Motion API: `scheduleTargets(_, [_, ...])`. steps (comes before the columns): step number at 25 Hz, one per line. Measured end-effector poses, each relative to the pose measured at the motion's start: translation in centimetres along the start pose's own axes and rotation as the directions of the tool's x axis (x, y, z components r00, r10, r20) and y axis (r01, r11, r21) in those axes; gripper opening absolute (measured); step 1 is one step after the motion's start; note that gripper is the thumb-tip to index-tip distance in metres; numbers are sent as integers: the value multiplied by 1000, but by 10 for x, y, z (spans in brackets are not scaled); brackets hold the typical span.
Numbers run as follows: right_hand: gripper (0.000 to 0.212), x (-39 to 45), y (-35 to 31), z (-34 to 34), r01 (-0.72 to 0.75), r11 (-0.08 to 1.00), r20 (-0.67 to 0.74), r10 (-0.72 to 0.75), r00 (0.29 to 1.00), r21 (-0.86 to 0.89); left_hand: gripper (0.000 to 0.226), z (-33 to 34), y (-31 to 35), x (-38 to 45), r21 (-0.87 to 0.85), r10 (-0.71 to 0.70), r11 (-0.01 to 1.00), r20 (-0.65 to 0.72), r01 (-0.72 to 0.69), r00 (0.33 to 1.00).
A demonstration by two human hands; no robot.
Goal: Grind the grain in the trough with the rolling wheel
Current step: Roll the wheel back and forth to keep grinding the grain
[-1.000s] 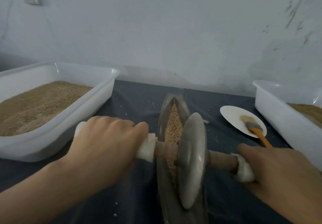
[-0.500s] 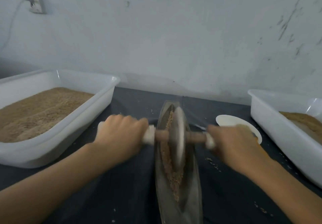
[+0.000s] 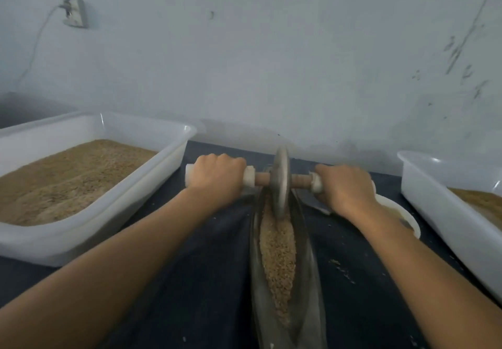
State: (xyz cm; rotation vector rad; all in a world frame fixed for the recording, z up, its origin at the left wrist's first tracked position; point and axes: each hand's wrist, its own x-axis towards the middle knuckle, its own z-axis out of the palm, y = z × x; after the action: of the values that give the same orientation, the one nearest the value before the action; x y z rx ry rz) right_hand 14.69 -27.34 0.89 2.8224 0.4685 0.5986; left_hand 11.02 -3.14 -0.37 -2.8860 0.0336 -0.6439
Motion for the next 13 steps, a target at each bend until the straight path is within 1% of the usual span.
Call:
scheduleTargets(2, [18, 4, 2, 6, -26, 999, 4, 25, 1000, 47, 16, -4, 2, 12, 1, 26, 1000, -18, -26, 999])
scheduleTargets(4, [22, -28, 3, 6, 5, 999, 30, -6, 1000, 45, 18, -12, 4, -8, -21, 77, 997, -9, -77, 997])
scheduleTargets(6, [35, -78, 3, 1, 107, 990, -29, -105, 994, 86, 30, -23, 4, -52, 2, 177, 984, -57, -178, 982])
scheduleTargets(7, [41, -100, 5, -6, 114, 987, -16, -113, 993, 114, 39, -33, 3, -76, 21, 248, 969, -113, -248, 962])
scheduleTargets(8, [40, -114, 7, -15, 108, 988, 28, -111, 993, 110, 46, -44, 1, -98, 19, 307, 951, -180, -309, 934])
scheduleTargets(9, [34, -126, 11, -20, 81, 993, 124, -92, 988, 92, 51, -52, -4, -113, 8, 342, 936, -263, -352, 902])
scheduleTargets(10, [33, -133, 13, -20, 39, 995, 213, -58, 975, 94, 52, -56, -8, -121, 2, 351, 931, -281, -365, 893])
scheduleTargets(11, [36, -135, 11, -22, 27, 996, 235, -46, 971, 86, 53, -57, -9, -122, -14, 338, 937, -226, -349, 914])
scheduleTargets(12, [40, -130, 9, -21, 84, 996, 200, -89, 976, 35, 53, -57, -8, -116, -8, 326, 944, -126, -330, 937])
scheduleTargets(13, [48, -123, 7, -18, 121, 992, 99, -125, 987, 39, 51, -52, -4, -103, 26, 309, 951, -37, -308, 950])
